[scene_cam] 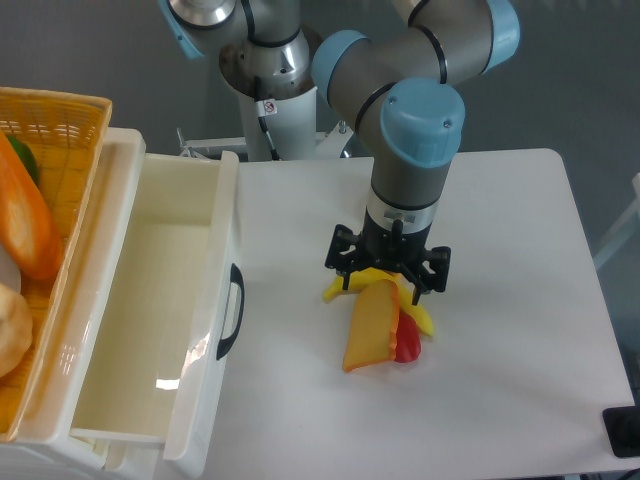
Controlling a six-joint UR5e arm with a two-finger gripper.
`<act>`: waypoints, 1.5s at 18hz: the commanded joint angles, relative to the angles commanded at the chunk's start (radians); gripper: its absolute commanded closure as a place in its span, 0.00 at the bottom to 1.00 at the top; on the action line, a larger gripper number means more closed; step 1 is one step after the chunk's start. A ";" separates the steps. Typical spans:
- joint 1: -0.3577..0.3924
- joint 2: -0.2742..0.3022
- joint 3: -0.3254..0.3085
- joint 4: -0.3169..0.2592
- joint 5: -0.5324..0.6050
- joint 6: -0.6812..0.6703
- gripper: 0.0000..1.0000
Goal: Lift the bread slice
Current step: 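Lower the gripper onto the yellow-orange bread slice beside the red pepper, then position the gripper fingers around the bread slice edge and close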
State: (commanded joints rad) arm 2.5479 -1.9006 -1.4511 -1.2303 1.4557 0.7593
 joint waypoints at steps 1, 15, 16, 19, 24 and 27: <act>-0.002 -0.002 0.002 0.002 0.005 0.003 0.00; -0.008 -0.066 -0.066 0.080 0.003 0.008 0.00; -0.008 -0.075 -0.067 0.080 0.003 0.008 0.00; -0.011 -0.101 -0.066 0.081 0.000 0.006 0.00; 0.003 -0.169 -0.054 0.089 -0.002 0.011 0.00; 0.034 -0.179 -0.052 0.101 -0.050 0.014 0.00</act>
State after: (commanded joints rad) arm 2.5816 -2.0801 -1.5033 -1.1290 1.4053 0.7731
